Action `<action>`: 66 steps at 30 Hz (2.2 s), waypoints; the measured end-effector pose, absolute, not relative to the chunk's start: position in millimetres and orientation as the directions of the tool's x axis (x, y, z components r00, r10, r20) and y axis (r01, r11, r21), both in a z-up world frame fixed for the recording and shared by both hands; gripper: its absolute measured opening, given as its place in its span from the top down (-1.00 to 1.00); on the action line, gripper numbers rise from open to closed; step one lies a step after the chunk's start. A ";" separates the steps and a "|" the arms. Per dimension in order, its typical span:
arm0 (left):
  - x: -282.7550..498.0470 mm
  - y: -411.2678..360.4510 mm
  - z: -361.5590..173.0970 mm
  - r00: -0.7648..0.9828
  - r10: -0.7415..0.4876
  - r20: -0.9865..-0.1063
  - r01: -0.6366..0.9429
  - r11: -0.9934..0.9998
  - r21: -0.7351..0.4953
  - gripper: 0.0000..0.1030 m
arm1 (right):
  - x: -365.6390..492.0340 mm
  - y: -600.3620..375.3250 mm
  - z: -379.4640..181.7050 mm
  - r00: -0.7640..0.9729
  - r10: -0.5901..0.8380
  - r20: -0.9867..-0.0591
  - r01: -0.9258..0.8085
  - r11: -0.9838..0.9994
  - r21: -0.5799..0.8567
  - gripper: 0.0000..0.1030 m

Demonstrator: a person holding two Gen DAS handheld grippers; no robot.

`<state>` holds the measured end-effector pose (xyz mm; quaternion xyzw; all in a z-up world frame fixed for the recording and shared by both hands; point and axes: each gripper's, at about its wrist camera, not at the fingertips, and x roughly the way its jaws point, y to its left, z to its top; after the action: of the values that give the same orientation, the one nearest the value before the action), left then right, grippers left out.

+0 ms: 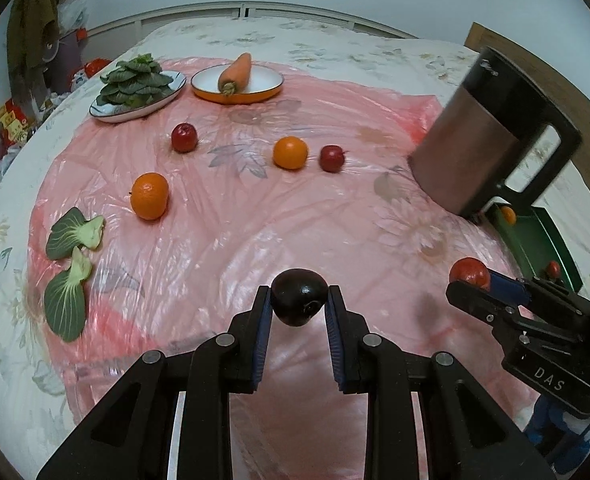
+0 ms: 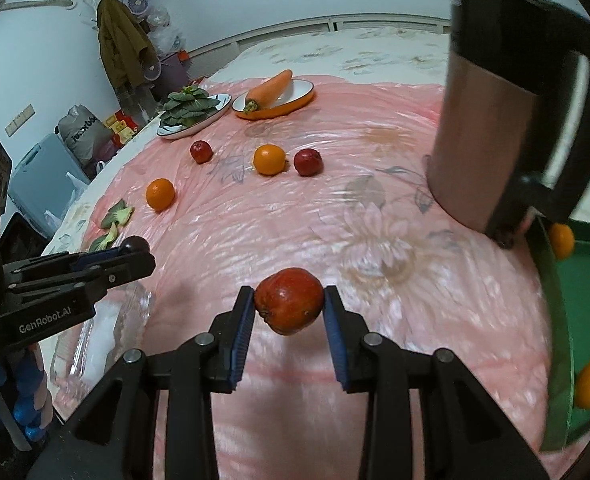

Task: Organize fruits
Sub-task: 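Carry the plum and apple toward the green box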

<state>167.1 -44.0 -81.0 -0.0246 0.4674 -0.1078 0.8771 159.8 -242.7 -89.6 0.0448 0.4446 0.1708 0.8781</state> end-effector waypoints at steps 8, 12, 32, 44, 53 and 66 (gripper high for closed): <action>136.7 -66.7 -66.0 0.561 -0.213 -0.800 0.217 0.970 -0.107 0.56 | 124.0 -257.3 -75.8 0.571 0.314 -0.758 -0.239 0.947 0.213 0.36; 123.8 -76.0 -61.9 0.568 -0.212 -0.795 0.235 0.968 -0.090 0.56 | 107.8 -264.5 -69.6 0.582 0.304 -0.754 -0.234 0.951 0.203 0.36; 85.9 -113.5 -51.3 0.590 -0.177 -0.788 0.283 0.959 -0.004 0.56 | 63.4 -306.6 -66.9 0.612 0.287 -0.737 -0.181 0.958 0.224 0.36; 71.5 -135.8 -45.0 0.607 -0.139 -0.783 0.308 0.949 0.070 0.56 | 47.5 -340.1 -65.7 0.643 0.278 -0.714 -0.133 0.958 0.252 0.36; 64.5 -160.1 -41.4 0.613 -0.135 -0.779 0.342 0.933 0.108 0.56 | 40.9 -369.5 -63.7 0.665 0.259 -0.700 -0.095 0.959 0.265 0.36; 60.5 -193.4 -40.2 0.613 -0.137 -0.778 0.387 0.911 0.145 0.56 | 38.3 -414.8 -56.8 0.700 0.213 -0.681 -0.031 0.963 0.268 0.36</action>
<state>60.5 -193.4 -40.2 0.1511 0.4143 -0.1479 0.8853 38.3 -414.8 -56.8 0.1188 0.3813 0.0667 0.9144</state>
